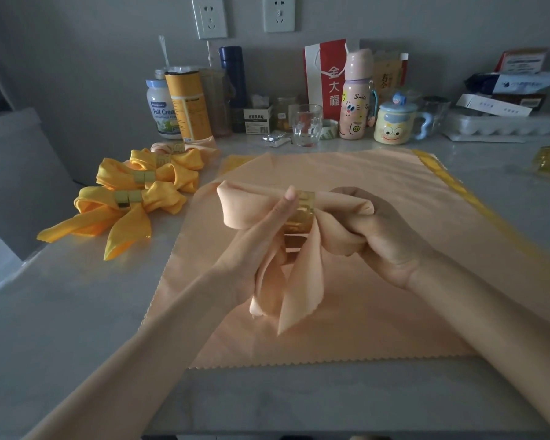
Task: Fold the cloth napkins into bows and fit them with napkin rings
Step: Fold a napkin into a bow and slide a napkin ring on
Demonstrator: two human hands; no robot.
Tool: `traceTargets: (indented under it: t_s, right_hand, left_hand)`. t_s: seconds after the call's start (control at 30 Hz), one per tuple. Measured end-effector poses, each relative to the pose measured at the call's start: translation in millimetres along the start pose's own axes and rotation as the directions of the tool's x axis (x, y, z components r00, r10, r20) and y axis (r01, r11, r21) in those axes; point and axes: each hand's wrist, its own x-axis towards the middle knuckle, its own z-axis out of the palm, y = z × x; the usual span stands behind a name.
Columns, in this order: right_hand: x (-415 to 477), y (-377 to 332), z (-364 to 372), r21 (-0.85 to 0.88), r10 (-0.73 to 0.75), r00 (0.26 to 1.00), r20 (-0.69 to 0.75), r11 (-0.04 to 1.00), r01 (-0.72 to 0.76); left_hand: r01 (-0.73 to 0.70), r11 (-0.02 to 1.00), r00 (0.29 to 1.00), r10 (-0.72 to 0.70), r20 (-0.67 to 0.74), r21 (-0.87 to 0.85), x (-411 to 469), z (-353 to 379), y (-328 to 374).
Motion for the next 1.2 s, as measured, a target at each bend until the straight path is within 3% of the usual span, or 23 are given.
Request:
traceTargets:
  t_s: [0.17, 0.23, 0.4, 0.47, 0.53, 0.6, 0.7, 0.8, 0.93, 1.1, 1.2]
  right_hand:
    - [-2, 1, -6, -0.277, -0.033, 0.989, -0.142, 0.961, -0.008]
    - [-2, -3, -7, -0.309, 0.013, 0.988, -0.155, 0.949, -0.061]
    - [1, -6, -17, 0.069, 0.326, 0.94, -0.098, 0.945, -0.32]
    - [0, -9, -15, 0.259, 0.323, 0.946, -0.035, 0.917, -0.303]
    - [1, -14, -12, 0.438, 0.231, 0.972, 0.047, 0.87, -0.228]
    - [1, -15, -8, 0.495, 0.138, 0.983, 0.123, 0.849, -0.182]
    - [-4, 2, 11, 0.41, 0.237, 0.964, 0.123, 0.872, -0.267]
    - [-11, 16, 29, 0.171, 0.306, 0.951, 0.04, 0.936, -0.308]
    - [-12, 8, 29, -0.064, 0.21, 0.975, -0.07, 0.975, -0.215]
    - [-12, 4, 29, -0.092, 0.138, 0.99, -0.029, 0.986, -0.14]
    - [-15, 7, 32, -0.289, 0.102, 0.995, -0.001, 0.952, -0.098]
  left_hand:
    - [0.03, 0.998, 0.999, -0.028, -0.039, 0.055, 4, 0, -11]
    - [0.035, 0.998, 0.999, -0.034, -0.011, 0.043, 5, -1, -13]
    - [-0.002, 1.0, 0.998, 0.001, 0.061, 0.007, 6, -2, -15]
    - [-0.018, 1.0, 0.999, 0.019, 0.049, -0.007, 6, -5, -14]
    - [-0.036, 0.997, 0.998, 0.04, 0.055, -0.072, 5, -8, -11]
    - [-0.051, 0.984, 0.999, 0.053, 0.008, -0.173, 5, -7, -9]
    - [-0.054, 0.966, 0.998, 0.045, -0.041, -0.253, 5, -7, -9]
    - [-0.011, 0.969, 1.0, 0.015, 0.012, -0.248, 2, -4, -12]
    - [-0.061, 0.976, 0.998, 0.06, -0.009, -0.209, 1, -5, -13]
    - [-0.025, 0.968, 0.999, 0.031, 0.021, -0.248, 4, -6, -16]
    - [-0.018, 0.975, 1.0, 0.019, 0.002, -0.221, 2, -3, -15]
